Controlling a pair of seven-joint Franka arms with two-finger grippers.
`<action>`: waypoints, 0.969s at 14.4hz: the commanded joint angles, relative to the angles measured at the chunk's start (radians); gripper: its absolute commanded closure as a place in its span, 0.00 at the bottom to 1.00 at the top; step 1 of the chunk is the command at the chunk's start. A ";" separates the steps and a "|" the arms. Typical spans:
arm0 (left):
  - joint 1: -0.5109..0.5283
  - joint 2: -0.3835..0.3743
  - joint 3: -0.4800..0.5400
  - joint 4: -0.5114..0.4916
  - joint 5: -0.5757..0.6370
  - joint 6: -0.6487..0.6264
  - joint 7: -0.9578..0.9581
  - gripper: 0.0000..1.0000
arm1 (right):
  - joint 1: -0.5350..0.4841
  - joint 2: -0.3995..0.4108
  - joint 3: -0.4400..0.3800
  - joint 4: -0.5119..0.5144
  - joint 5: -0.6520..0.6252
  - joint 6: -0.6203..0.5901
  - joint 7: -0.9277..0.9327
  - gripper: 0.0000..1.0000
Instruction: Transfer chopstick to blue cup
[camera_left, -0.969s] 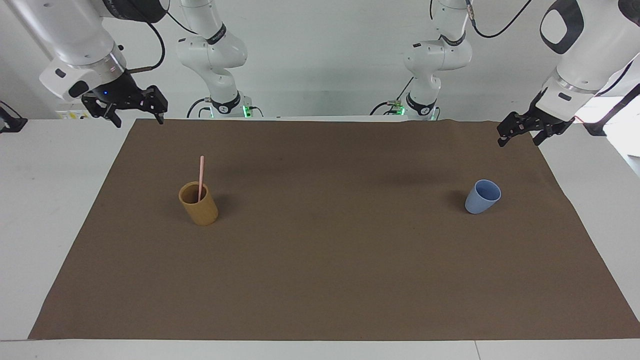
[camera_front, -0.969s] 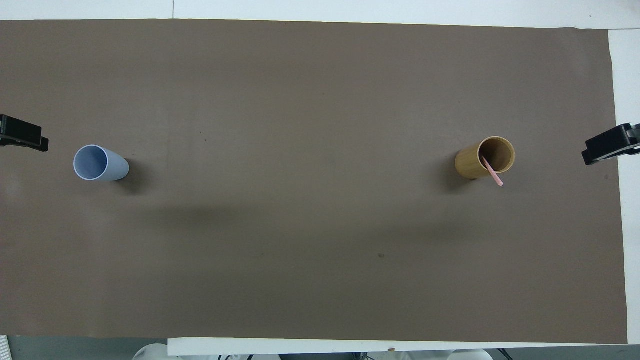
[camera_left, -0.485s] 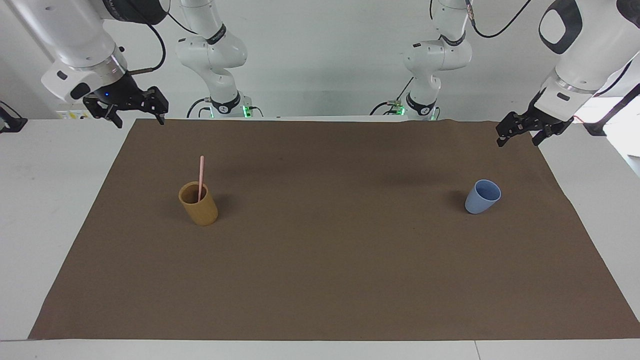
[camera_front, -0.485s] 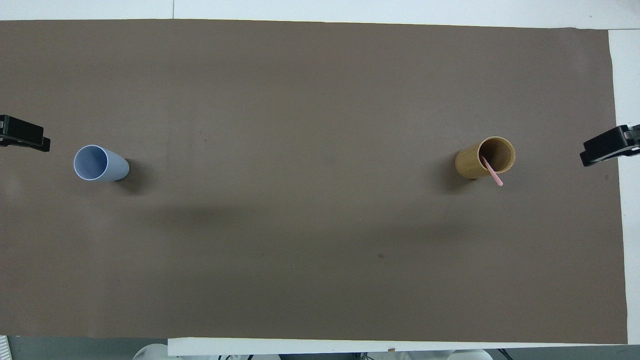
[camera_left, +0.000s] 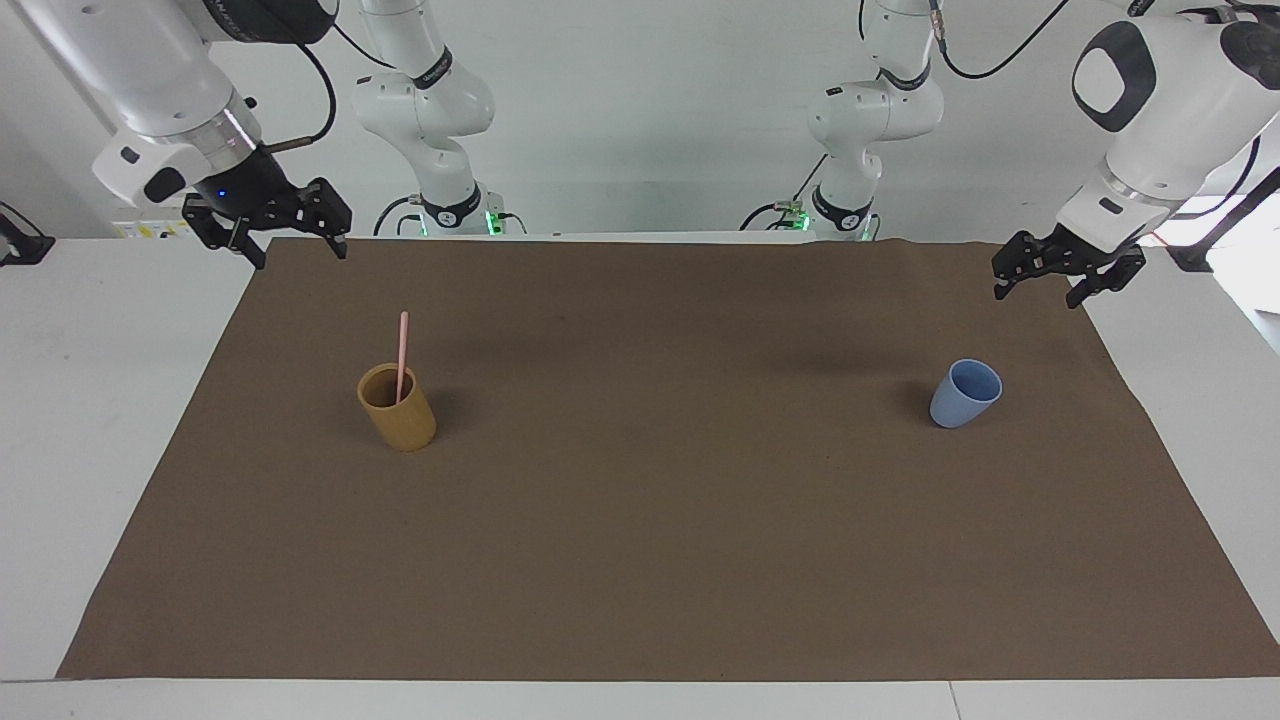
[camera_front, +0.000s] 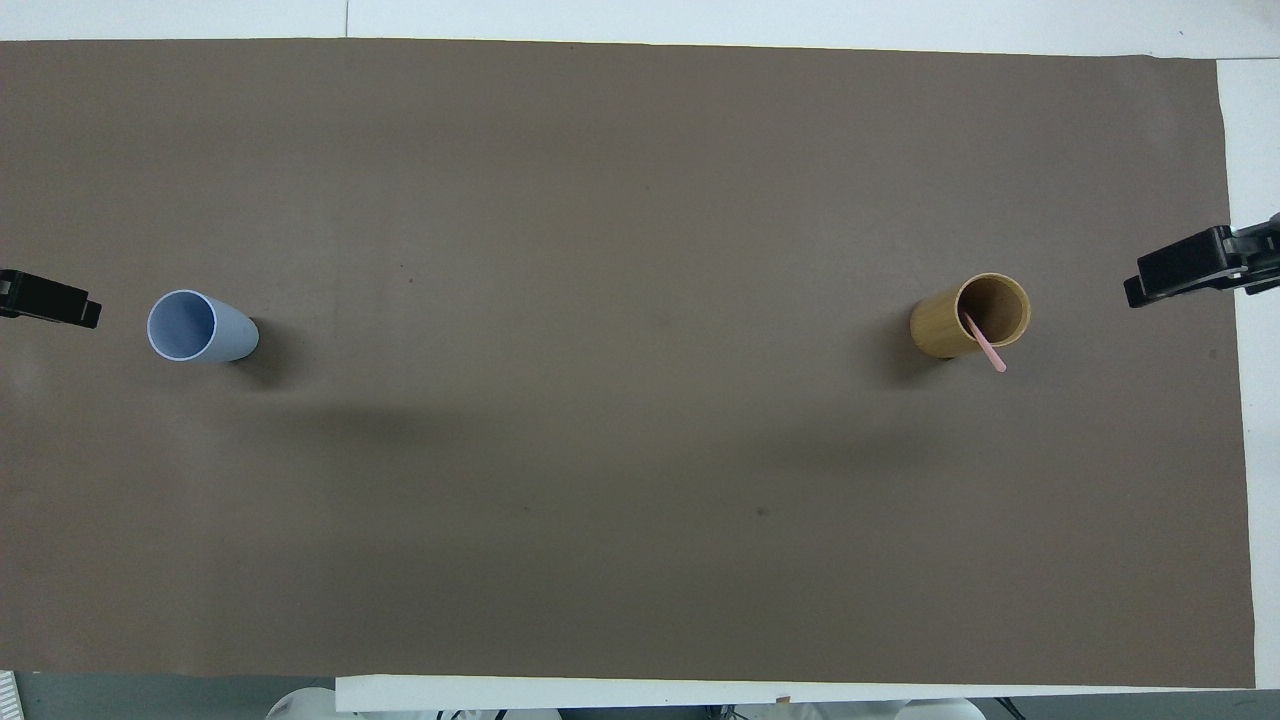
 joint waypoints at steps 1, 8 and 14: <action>0.022 -0.040 -0.005 -0.041 0.018 0.020 0.048 0.01 | 0.028 0.079 0.005 -0.020 0.057 0.066 0.087 0.00; 0.027 0.062 -0.005 -0.282 0.018 0.412 -0.332 0.03 | 0.019 0.185 0.007 -0.124 0.140 0.088 0.188 0.00; 0.039 0.130 -0.005 -0.299 0.017 0.472 -0.353 0.02 | 0.017 0.134 0.005 -0.257 0.148 0.080 0.204 0.07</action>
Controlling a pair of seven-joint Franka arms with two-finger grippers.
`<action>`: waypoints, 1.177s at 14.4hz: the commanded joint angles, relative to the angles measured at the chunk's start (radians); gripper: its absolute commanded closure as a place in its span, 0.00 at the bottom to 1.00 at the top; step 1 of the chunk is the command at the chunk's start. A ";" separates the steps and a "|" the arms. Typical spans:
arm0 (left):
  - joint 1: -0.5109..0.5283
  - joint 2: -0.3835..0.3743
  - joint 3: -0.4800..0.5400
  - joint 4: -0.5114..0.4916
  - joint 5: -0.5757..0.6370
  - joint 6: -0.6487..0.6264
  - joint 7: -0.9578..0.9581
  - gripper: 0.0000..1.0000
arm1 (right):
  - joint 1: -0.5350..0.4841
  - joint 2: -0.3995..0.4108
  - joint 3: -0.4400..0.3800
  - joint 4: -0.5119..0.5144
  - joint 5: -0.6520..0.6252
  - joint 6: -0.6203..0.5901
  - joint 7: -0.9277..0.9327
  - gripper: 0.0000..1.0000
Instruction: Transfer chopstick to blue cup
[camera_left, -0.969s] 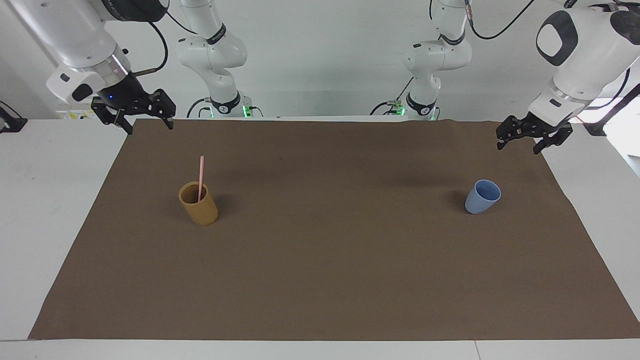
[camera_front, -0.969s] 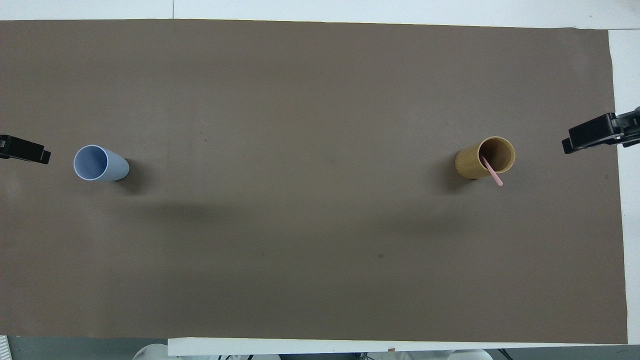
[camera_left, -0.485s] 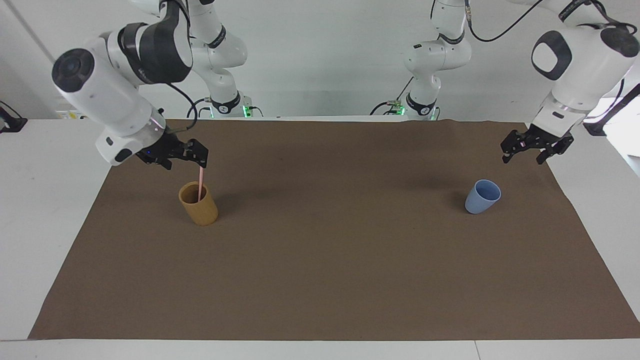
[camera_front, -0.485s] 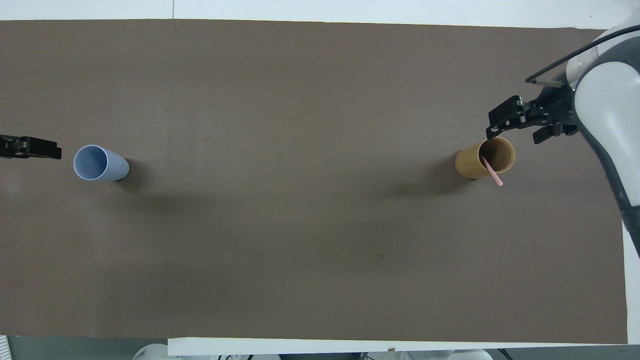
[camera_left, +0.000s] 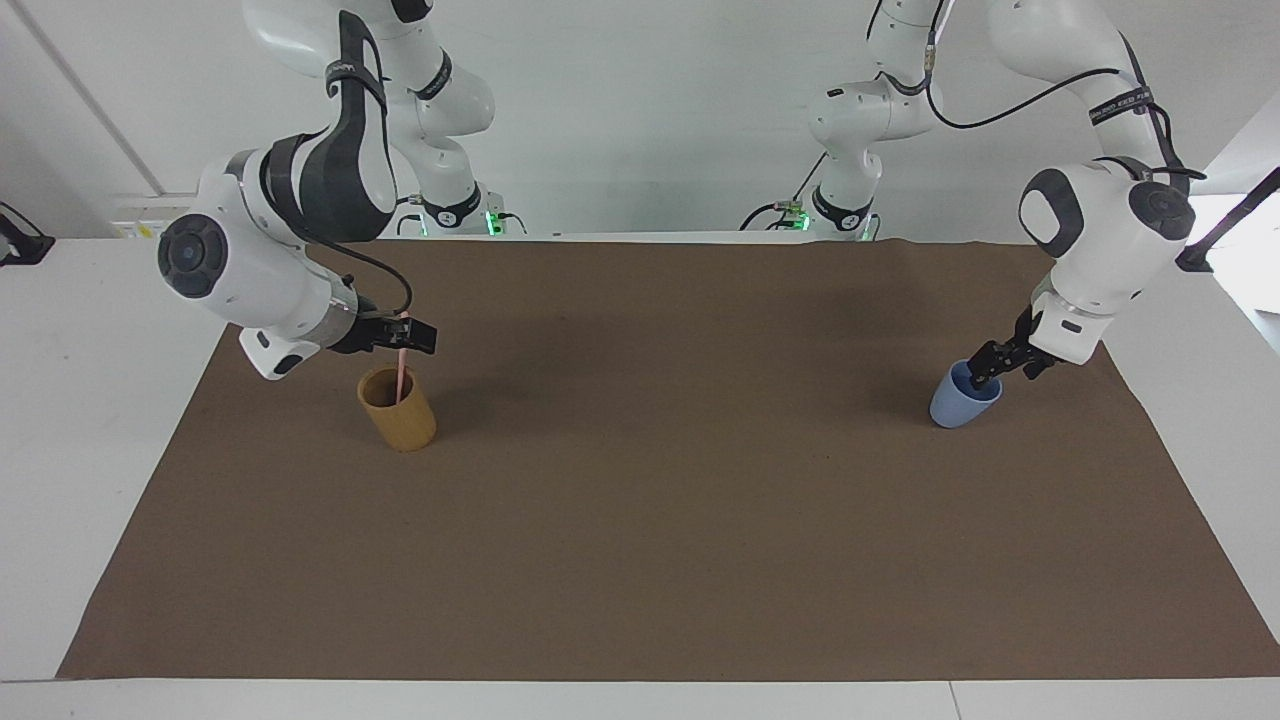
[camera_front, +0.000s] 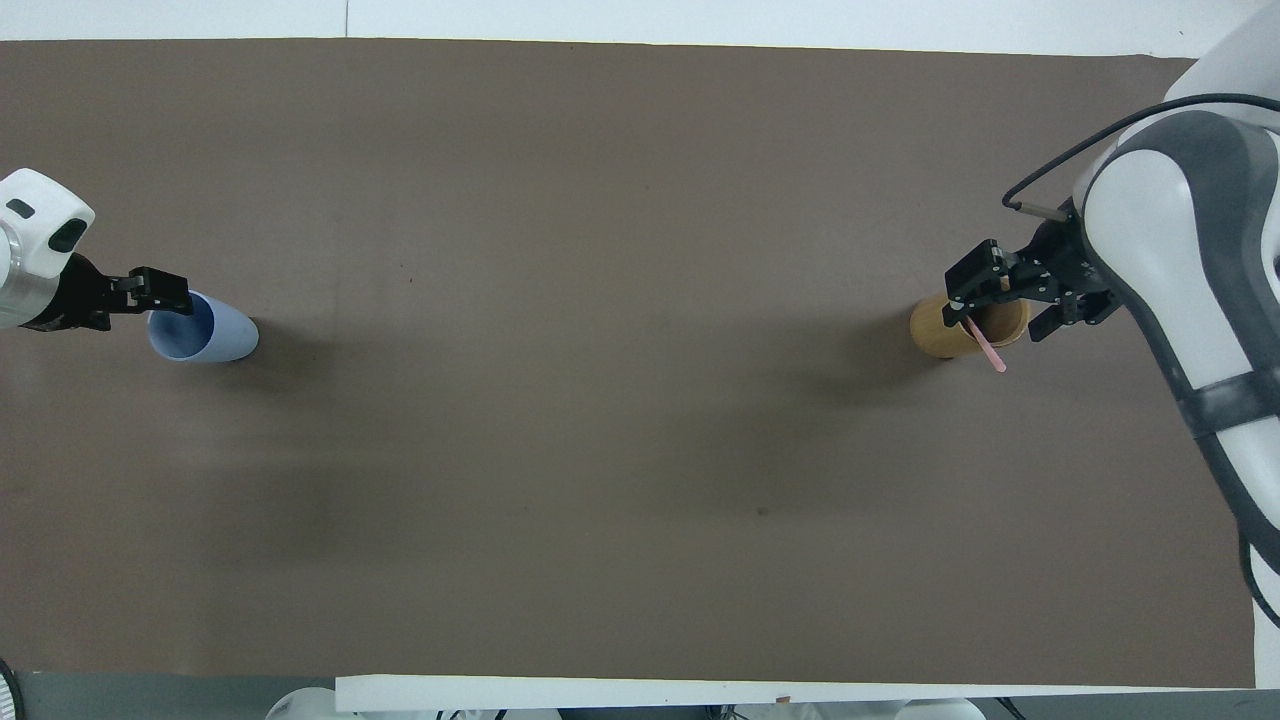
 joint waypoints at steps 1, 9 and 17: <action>0.015 0.001 -0.007 -0.029 0.015 0.042 -0.021 0.03 | -0.015 -0.053 0.007 -0.072 0.020 0.006 -0.002 0.11; 0.007 -0.008 -0.007 -0.065 0.015 0.048 -0.012 0.67 | -0.041 -0.068 0.006 -0.100 0.009 -0.017 -0.055 0.51; -0.107 0.014 -0.014 0.028 -0.075 -0.041 -0.029 1.00 | -0.036 -0.067 0.006 -0.094 -0.005 -0.015 -0.055 0.99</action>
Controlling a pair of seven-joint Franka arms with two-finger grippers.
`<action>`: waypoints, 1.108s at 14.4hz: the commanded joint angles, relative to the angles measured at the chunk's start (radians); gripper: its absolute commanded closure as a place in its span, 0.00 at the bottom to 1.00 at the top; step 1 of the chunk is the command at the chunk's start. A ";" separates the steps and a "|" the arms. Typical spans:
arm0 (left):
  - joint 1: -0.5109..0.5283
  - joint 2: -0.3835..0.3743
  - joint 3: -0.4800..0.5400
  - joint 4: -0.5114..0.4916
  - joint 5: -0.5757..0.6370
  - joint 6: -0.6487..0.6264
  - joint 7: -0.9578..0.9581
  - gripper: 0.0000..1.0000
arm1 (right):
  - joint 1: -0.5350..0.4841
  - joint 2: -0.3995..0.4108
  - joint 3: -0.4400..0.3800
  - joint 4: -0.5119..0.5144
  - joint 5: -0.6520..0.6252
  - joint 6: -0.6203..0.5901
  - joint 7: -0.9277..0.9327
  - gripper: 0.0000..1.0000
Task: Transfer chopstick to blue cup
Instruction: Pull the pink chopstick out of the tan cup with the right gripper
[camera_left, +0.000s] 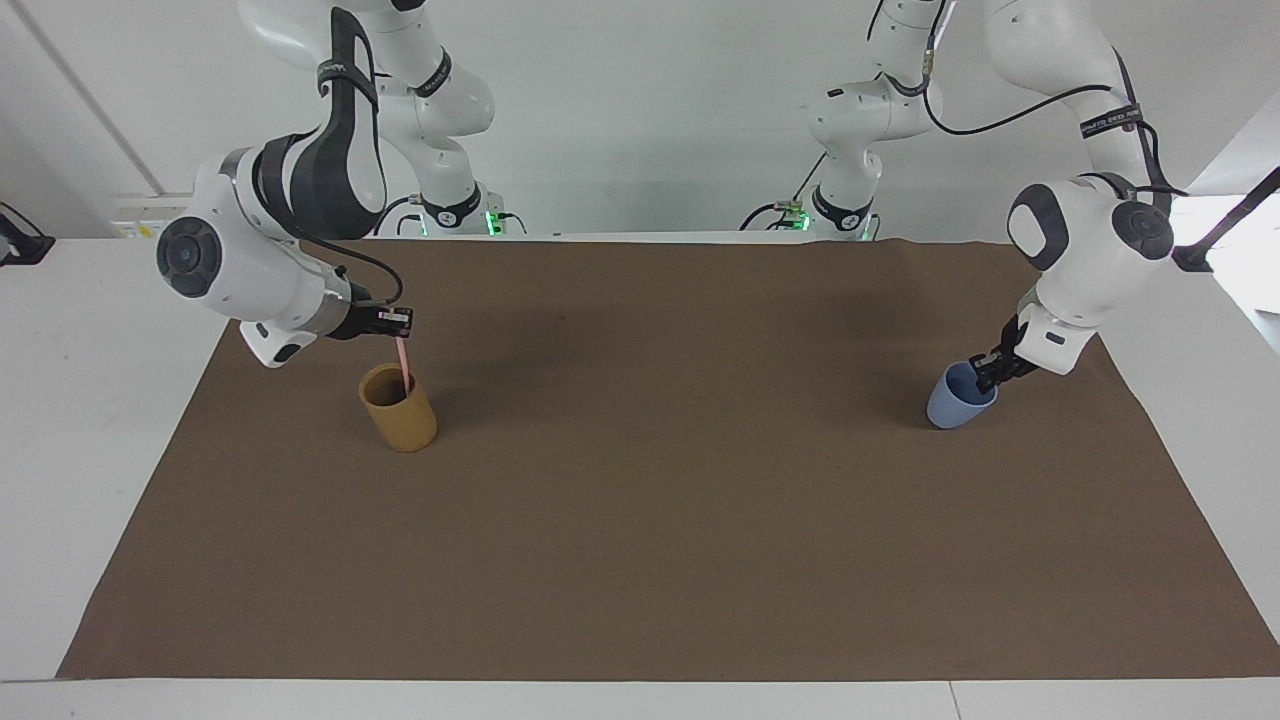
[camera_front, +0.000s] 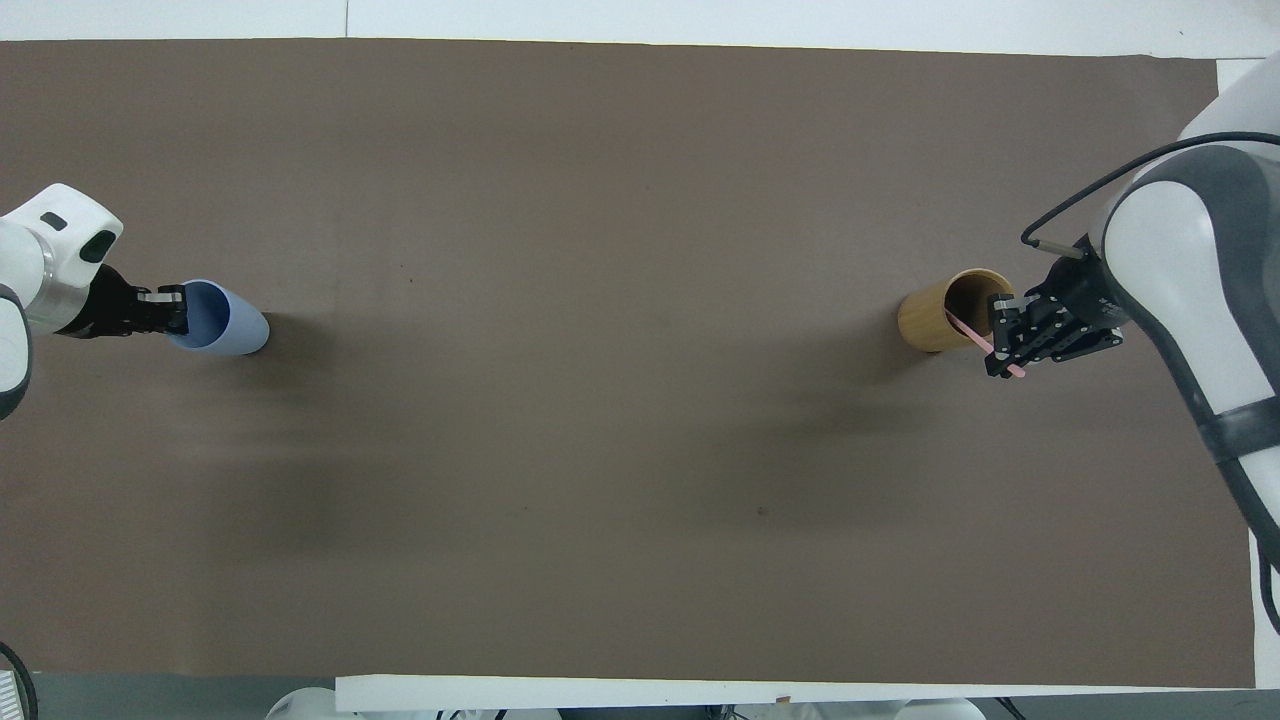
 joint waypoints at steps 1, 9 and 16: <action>-0.112 0.014 0.004 0.055 -0.030 -0.050 -0.046 1.00 | -0.005 -0.023 0.005 -0.012 -0.019 -0.002 -0.019 0.99; -0.514 0.017 0.004 0.049 -0.027 -0.022 -0.457 1.00 | -0.002 -0.010 0.005 0.344 -0.073 -0.339 -0.018 1.00; -0.553 0.046 0.001 0.032 -0.039 0.064 -0.628 0.19 | 0.093 0.033 0.010 0.559 -0.118 -0.511 0.062 1.00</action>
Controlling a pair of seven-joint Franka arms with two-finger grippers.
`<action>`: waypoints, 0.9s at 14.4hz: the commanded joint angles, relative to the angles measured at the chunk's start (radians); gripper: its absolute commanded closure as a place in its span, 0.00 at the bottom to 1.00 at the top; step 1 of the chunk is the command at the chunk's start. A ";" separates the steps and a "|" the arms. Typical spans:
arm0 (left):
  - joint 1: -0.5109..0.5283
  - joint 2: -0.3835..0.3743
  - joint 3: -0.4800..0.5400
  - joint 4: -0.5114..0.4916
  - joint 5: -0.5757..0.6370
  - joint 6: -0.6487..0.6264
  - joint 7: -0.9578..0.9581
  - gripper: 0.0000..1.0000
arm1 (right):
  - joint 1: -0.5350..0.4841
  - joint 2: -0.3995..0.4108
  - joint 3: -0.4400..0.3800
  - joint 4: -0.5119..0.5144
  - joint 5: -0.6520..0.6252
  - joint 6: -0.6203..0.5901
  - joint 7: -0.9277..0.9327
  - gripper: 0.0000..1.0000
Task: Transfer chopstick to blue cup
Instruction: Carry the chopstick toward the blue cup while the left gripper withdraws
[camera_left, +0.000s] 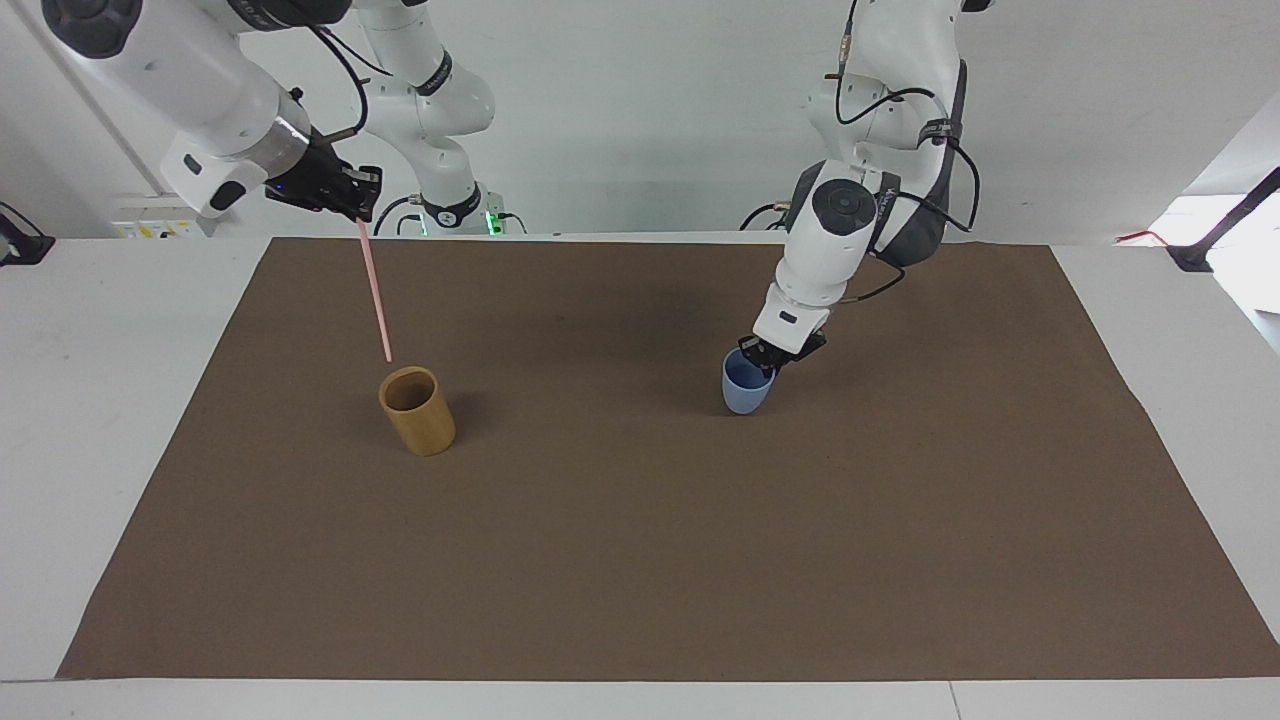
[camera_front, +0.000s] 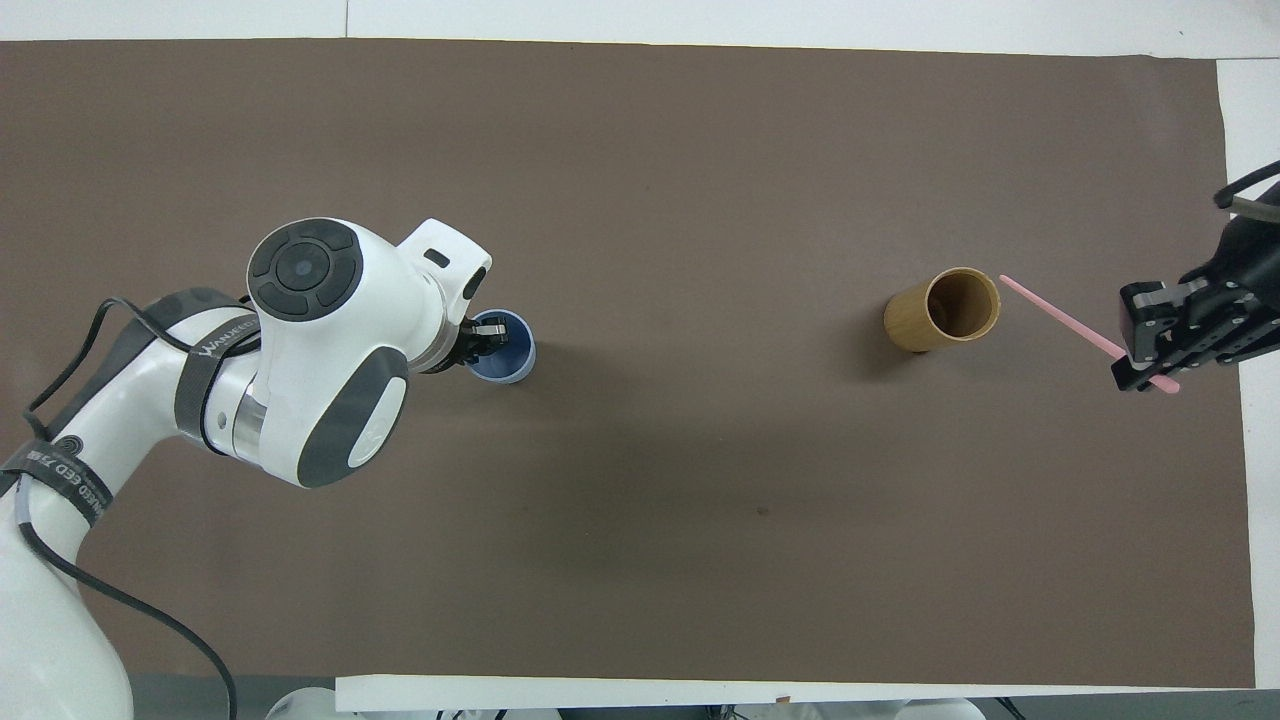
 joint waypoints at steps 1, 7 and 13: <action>-0.018 -0.004 0.011 -0.021 -0.015 0.037 -0.037 0.01 | 0.016 0.040 0.002 0.038 -0.008 -0.008 0.013 1.00; -0.013 -0.074 0.013 0.160 -0.029 -0.309 -0.043 0.00 | 0.088 -0.011 0.002 -0.088 0.148 0.091 0.018 1.00; 0.295 -0.228 0.046 0.211 0.001 -0.548 0.213 0.00 | 0.281 0.036 0.005 -0.107 0.384 0.337 0.298 1.00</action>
